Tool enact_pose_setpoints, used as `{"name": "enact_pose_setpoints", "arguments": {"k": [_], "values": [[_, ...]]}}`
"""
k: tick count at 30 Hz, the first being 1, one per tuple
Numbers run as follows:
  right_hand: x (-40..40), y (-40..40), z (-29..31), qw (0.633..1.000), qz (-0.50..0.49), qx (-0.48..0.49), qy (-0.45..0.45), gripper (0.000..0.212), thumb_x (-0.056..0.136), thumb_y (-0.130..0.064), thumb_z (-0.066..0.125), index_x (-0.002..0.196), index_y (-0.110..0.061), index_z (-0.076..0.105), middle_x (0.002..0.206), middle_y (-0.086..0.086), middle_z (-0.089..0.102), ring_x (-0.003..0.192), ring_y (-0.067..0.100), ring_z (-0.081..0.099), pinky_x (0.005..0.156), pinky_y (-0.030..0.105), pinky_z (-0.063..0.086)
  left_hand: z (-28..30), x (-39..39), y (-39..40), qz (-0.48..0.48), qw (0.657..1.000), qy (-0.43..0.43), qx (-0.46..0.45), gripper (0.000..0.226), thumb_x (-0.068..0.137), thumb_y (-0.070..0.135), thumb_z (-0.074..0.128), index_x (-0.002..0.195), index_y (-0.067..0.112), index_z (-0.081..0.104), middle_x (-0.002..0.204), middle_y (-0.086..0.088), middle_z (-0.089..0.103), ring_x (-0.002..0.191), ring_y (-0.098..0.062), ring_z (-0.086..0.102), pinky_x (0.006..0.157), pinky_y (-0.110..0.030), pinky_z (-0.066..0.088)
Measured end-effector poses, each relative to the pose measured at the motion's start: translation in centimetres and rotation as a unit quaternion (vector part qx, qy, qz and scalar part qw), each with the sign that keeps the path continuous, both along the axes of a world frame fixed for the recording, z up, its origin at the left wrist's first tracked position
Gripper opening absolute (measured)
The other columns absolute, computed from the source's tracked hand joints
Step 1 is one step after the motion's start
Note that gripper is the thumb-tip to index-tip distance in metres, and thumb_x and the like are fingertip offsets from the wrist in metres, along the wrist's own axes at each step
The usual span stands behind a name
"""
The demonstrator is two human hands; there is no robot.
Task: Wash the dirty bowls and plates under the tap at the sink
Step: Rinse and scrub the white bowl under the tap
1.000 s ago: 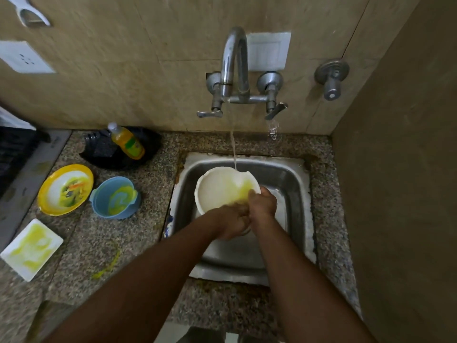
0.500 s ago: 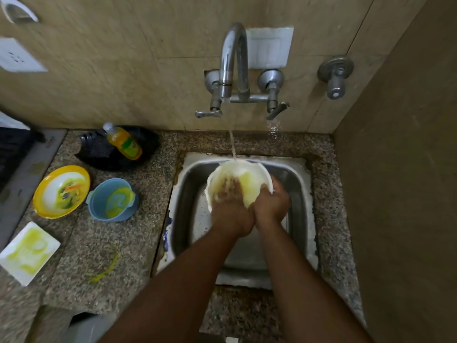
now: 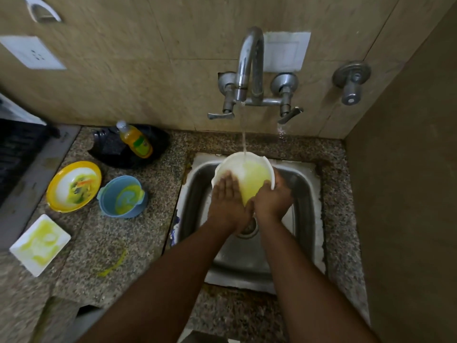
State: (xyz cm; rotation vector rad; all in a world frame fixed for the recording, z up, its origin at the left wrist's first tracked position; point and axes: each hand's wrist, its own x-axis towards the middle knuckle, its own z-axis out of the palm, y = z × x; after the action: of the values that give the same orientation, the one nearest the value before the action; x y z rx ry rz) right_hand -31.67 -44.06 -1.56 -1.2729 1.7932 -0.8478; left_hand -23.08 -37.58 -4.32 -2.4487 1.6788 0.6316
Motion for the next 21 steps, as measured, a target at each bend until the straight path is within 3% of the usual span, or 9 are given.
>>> {"name": "enact_pose_setpoints", "arguments": {"k": [4,7,9,12,16,18,21], "values": [[0.2,1.1,0.7,0.999,-0.023,-0.048,-0.002,0.045,0.094,-0.008,0.060,0.134,-0.028,0.068,0.122,0.004,0.074,0.111,0.028,0.067,0.095,0.036,0.052,0.0,-0.8,-0.7,0.015,0.998,-0.020,0.056,0.105,0.078,0.065,0.010,0.163,0.004,0.000,0.170,-0.021,-0.009,0.157,-0.039,-0.013,0.126,-0.054,-0.007],[-0.6,0.1,0.7,0.998,-0.032,-0.056,-0.010,0.045,0.093,-0.006,0.059,0.131,-0.027,0.070,0.122,0.004,0.074,0.111,0.027,0.067,0.093,0.035,0.052,-0.6,-2.1,-0.2,0.022,0.998,0.061,0.010,0.094,0.090,0.063,0.009,0.162,0.004,-0.006,0.170,-0.017,-0.013,0.158,-0.034,-0.013,0.128,-0.050,-0.006],[-1.2,-1.1,0.1,0.997,-0.045,-0.054,-0.020,0.045,0.091,-0.006,0.059,0.127,-0.028,0.073,0.120,0.004,0.075,0.111,0.028,0.067,0.092,0.037,0.054,-0.4,-3.2,0.8,-0.026,0.990,0.138,-0.017,0.076,0.104,0.054,0.013,0.164,0.007,0.003,0.172,-0.013,-0.005,0.160,-0.029,-0.006,0.130,-0.044,-0.002],[-1.5,-1.3,-0.2,0.997,-0.044,-0.051,-0.026,0.045,0.090,-0.006,0.058,0.126,-0.029,0.073,0.120,0.002,0.074,0.111,0.027,0.067,0.093,0.039,0.056,0.4,-3.1,1.6,-0.038,0.989,0.140,-0.030,0.067,0.109,0.049,0.013,0.164,0.011,0.013,0.172,-0.010,0.009,0.160,-0.024,0.006,0.130,-0.041,0.005],[-0.7,0.8,0.0,0.998,-0.036,-0.049,-0.014,0.049,0.090,-0.004,0.059,0.130,-0.029,0.070,0.119,0.004,0.075,0.109,0.028,0.068,0.094,0.042,0.056,0.1,-1.4,0.6,0.058,0.997,0.045,0.029,0.089,0.093,0.060,0.000,0.161,0.004,-0.011,0.170,-0.013,-0.018,0.159,-0.027,-0.013,0.129,-0.045,-0.005],[-0.3,1.7,0.0,0.998,-0.040,-0.047,-0.012,0.053,0.088,-0.002,0.059,0.134,-0.027,0.068,0.121,0.004,0.074,0.111,0.028,0.068,0.096,0.040,0.056,-0.1,-0.8,0.2,0.069,0.996,0.045,0.043,0.096,0.086,0.062,-0.002,0.160,0.004,-0.016,0.169,-0.013,-0.024,0.156,-0.026,-0.023,0.128,-0.047,-0.008],[-0.3,2.0,0.0,0.998,-0.041,-0.041,-0.013,0.058,0.084,0.001,0.057,0.135,-0.025,0.067,0.122,0.005,0.074,0.111,0.028,0.068,0.096,0.040,0.056,-0.8,0.2,0.3,0.059,0.996,0.050,-0.051,0.098,0.086,0.066,0.005,0.161,0.007,-0.014,0.169,-0.012,-0.025,0.155,-0.028,-0.026,0.128,-0.050,-0.008]]}}
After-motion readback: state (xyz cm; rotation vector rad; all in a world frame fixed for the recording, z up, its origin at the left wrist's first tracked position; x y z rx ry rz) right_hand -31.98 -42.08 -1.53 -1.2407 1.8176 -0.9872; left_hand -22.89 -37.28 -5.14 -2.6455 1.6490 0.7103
